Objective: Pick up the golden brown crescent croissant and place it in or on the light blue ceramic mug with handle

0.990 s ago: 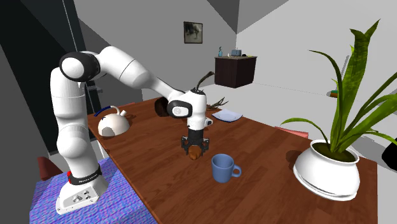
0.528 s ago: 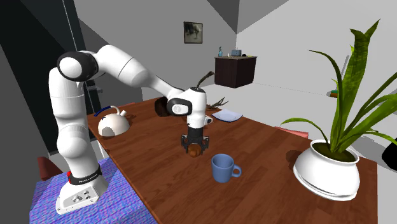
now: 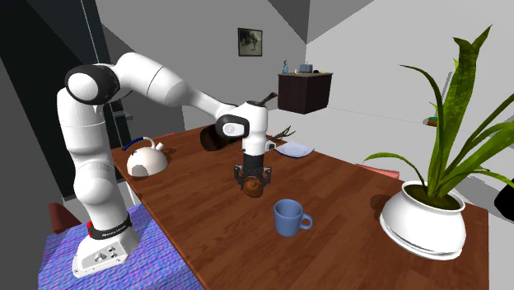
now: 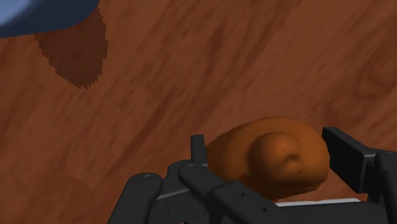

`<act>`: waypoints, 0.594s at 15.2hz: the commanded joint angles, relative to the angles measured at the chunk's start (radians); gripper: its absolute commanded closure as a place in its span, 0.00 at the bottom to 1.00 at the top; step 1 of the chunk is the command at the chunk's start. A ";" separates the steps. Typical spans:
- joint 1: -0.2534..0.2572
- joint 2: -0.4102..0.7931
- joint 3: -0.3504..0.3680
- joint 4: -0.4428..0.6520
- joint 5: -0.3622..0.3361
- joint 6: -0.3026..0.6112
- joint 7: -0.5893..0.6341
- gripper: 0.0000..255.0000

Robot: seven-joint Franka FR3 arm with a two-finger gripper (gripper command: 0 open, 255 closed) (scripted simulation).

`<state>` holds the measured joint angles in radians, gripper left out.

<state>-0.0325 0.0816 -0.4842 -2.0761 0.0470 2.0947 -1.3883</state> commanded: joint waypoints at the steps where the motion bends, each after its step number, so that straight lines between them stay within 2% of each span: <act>1: 0.002 -0.015 0.000 0.012 -0.009 -0.025 0.007 1.00; 9: 0.005 -0.057 0.000 0.078 -0.031 -0.127 0.023 1.00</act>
<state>-0.0276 0.0312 -0.4841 -2.0062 0.0189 1.9805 -1.3671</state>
